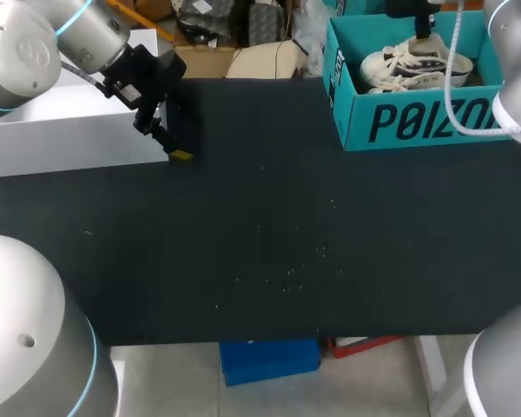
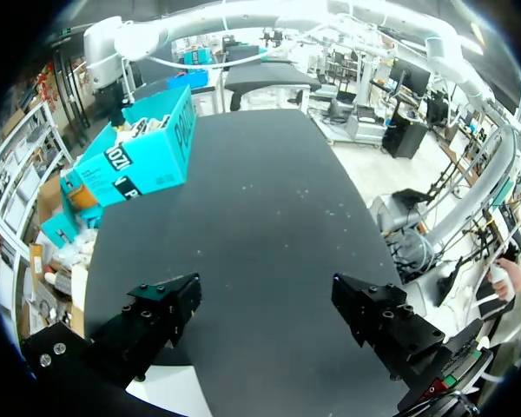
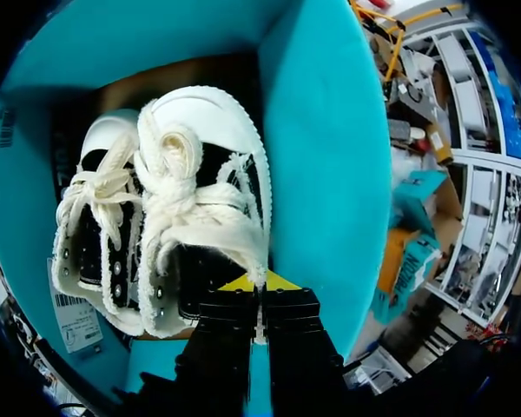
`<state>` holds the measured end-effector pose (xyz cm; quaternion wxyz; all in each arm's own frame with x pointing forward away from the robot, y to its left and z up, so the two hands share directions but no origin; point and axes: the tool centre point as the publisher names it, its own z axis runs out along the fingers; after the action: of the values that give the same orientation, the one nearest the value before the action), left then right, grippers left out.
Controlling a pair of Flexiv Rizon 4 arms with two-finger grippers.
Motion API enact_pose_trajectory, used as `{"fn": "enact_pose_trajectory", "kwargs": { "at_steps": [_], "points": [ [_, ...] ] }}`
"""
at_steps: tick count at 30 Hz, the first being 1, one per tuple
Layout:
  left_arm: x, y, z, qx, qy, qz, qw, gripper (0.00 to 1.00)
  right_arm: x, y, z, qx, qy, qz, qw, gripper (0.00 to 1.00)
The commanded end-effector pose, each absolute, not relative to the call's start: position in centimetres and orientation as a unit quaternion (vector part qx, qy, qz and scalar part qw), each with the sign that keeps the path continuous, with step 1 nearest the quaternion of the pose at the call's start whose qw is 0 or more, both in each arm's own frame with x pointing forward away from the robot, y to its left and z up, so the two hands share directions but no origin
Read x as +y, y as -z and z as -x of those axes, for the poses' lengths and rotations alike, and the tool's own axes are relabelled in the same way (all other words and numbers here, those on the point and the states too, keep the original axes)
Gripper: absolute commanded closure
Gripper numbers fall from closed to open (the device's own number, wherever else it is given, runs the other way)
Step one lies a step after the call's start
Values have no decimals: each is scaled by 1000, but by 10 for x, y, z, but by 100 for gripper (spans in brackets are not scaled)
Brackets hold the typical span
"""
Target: Take the shoe out of the shoebox, open the shoe tongue, remove and reinsert the insole, then place the shoe into the shoebox
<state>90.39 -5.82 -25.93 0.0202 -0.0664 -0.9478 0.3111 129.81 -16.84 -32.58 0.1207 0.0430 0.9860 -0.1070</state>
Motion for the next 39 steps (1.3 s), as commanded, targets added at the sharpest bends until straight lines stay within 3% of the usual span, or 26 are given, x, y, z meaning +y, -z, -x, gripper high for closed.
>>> {"fn": "enact_pose_trajectory", "kwargs": {
  "at_steps": [1,20,21,22,39],
  "points": [
    [-58,260,-904,-948,-310,66,20,0,-166,334,-1312,992,110,-58,9,100],
    [-58,260,-904,-948,-310,66,20,0,-166,337,-1304,989,135,-61,-13,100],
    [-58,260,-904,-948,-310,66,20,0,-167,336,-1304,989,135,-63,-14,75],
    [-58,260,-904,-948,-310,66,20,0,-167,334,-1302,989,135,-64,-15,0],
    [-58,260,-904,-948,-310,66,20,0,-144,276,-1242,992,100,-73,20,0]
  ]
}}
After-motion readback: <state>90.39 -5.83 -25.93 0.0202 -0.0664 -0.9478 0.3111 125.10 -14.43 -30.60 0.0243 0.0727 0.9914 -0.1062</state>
